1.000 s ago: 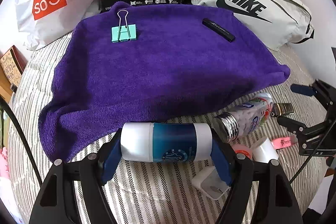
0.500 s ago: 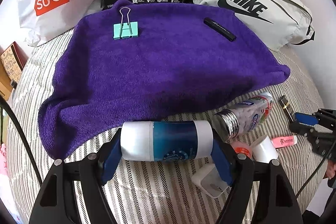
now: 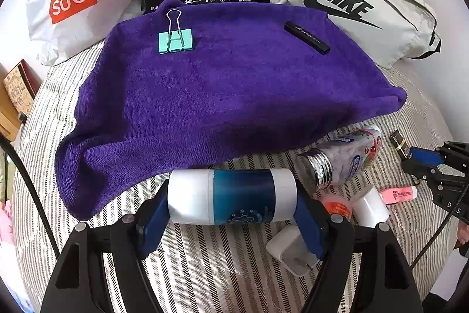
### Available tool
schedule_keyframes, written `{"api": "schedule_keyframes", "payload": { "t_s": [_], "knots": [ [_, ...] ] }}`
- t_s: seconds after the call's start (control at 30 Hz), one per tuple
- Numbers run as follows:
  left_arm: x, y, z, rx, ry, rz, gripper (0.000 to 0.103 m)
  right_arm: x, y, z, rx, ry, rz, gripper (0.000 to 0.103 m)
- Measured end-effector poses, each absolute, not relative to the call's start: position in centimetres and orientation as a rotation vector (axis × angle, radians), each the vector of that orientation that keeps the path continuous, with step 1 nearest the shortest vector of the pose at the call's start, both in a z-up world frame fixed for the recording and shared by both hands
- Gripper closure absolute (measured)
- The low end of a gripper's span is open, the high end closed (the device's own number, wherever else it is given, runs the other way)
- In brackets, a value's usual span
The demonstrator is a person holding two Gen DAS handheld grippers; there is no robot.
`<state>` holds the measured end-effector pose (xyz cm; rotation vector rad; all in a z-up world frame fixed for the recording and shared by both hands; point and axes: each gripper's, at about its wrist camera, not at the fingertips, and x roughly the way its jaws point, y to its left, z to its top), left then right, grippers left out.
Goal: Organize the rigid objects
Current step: 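Carry the cylinder bottle with the left tool while the right tool carries the box onto the towel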
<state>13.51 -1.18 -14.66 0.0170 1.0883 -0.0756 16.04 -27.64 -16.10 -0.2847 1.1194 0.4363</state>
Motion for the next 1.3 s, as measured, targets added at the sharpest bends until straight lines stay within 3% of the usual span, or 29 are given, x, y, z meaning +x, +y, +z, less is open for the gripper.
{"api": "schedule_keyframes", "payload": {
  "t_s": [1.3],
  "knots": [
    [12.1, 0.4, -12.9, -0.082, 1.06, -0.045, 0.029, 16.0, -29.1, -14.6, -0.191, 1.128, 0.474, 0.08]
  ]
}}
